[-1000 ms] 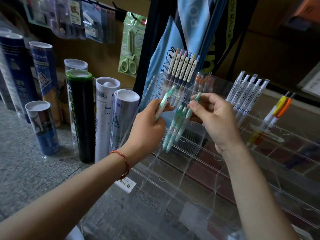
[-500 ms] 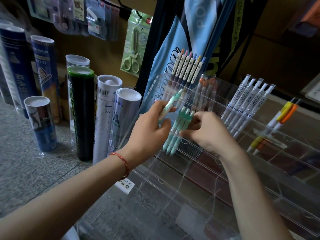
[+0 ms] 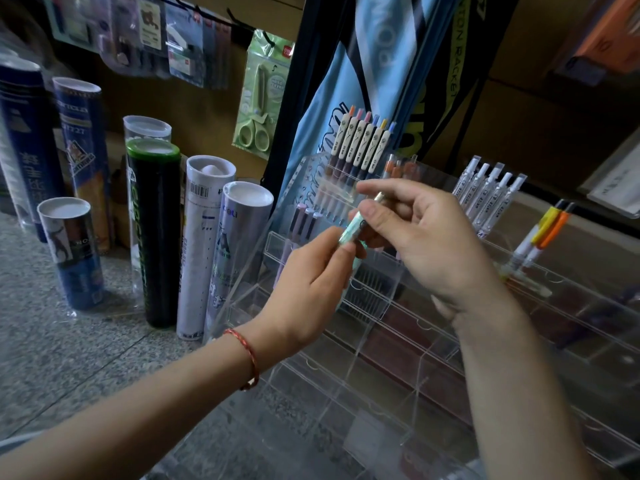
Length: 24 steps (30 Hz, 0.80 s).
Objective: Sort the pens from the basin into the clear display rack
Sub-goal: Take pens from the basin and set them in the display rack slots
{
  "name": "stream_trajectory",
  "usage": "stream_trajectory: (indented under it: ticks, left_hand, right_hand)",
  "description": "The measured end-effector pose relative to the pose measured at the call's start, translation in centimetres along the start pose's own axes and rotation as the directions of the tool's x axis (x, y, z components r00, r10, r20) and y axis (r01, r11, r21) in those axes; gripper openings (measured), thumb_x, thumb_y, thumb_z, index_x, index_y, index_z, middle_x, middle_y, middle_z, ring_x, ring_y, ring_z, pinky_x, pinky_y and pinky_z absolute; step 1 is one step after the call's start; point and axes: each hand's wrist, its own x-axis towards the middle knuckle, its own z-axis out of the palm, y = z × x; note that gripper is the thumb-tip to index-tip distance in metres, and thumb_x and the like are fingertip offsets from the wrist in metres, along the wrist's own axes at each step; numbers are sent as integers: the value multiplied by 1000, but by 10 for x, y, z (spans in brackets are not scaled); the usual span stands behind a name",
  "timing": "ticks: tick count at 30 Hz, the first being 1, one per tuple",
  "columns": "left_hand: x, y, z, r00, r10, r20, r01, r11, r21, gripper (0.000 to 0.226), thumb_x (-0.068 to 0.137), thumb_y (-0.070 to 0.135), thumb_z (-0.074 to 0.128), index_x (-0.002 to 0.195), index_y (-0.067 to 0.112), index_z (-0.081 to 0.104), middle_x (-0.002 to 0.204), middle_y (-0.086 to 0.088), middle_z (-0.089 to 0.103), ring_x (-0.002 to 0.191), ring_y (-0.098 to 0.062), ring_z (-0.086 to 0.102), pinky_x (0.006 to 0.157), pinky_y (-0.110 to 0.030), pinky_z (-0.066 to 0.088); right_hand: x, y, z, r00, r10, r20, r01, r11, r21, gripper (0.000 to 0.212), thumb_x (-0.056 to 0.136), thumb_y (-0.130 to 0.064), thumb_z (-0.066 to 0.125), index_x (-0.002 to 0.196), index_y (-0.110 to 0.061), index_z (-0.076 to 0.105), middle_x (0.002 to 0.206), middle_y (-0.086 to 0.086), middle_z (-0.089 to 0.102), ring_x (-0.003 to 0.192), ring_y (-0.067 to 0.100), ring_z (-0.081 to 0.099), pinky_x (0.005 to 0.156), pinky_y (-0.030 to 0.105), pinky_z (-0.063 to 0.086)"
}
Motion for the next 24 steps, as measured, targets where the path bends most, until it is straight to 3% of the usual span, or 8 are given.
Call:
stream_trajectory:
  ticks: [2, 6, 8, 11, 13, 15, 20, 24]
  left_hand:
    - [2, 3, 2, 999, 20, -39, -18, 998, 63, 20, 88, 29, 40, 80, 19, 55, 57, 7, 46, 53, -10, 41, 50, -36, 36]
    - [10, 9, -4, 998, 57, 14, -58, 979, 196, 14, 95, 24, 45, 83, 27, 52, 62, 2, 54, 47, -5, 40, 45, -22, 35]
    - [14, 11, -9, 998, 47, 51, -60, 956, 287, 13, 93, 29, 45, 103, 28, 53, 67, -2, 61, 46, -6, 43, 47, -29, 41]
    - [17, 6, -14, 997, -40, 60, 14, 921, 388, 36, 93, 28, 46, 129, 26, 45, 71, -1, 62, 60, -10, 56, 63, -38, 51]
    - [14, 0, -15, 988, -114, 103, 55, 888, 456, 46, 94, 20, 46, 138, 27, 35, 69, -5, 63, 68, -21, 62, 69, -45, 52]
    - [11, -4, -14, 975, -181, 126, 96, 863, 496, 54, 94, 15, 43, 143, 29, 25, 71, -13, 65, 67, -30, 62, 66, -50, 51]
    - [11, -6, -13, 976, -193, 96, 111, 832, 544, 59, 92, 9, 38, 144, 32, 20, 65, -11, 62, 56, -30, 56, 58, -48, 51]
    - [11, -8, -15, 978, -183, 96, 98, 819, 565, 62, 90, 9, 40, 144, 34, 21, 58, -5, 58, 53, -25, 54, 57, -47, 51]
  right_hand:
    - [0, 2, 4, 997, 52, -52, -44, 988, 146, 13, 87, -12, 62, 97, -20, 63, 88, 5, 73, 82, 15, 70, 73, 25, 56]
    - [-2, -3, -4, 992, 90, -93, -61, 959, 277, 8, 86, -10, 61, 92, -12, 65, 80, 2, 74, 72, 11, 70, 58, 15, 52]
    - [-1, -8, -17, 962, -6, -272, 77, 965, 250, 9, 89, -11, 58, 94, -14, 65, 87, 4, 73, 84, 15, 70, 70, 24, 57]
    - [3, -20, -40, 826, -262, -500, 343, 936, 77, 11, 88, -12, 57, 90, -21, 63, 91, 3, 70, 90, 17, 68, 79, 29, 55]
    - [4, -16, -42, 830, -364, -423, 325, 931, -165, 13, 89, -12, 59, 92, -24, 63, 90, -4, 67, 85, 10, 66, 74, 22, 54]
    - [5, 2, -33, 918, -282, -279, 186, 927, -327, 13, 89, -13, 60, 94, -25, 63, 88, -11, 64, 82, 8, 64, 70, 19, 54]
    - [8, 37, -15, 977, -35, -209, -5, 983, -186, 9, 86, -15, 65, 85, -25, 65, 86, 0, 68, 86, 18, 67, 77, 40, 58]
    - [9, 47, -12, 982, 71, -175, -92, 989, -115, 8, 84, -13, 68, 83, -21, 66, 86, 4, 69, 84, 21, 69, 75, 42, 59]
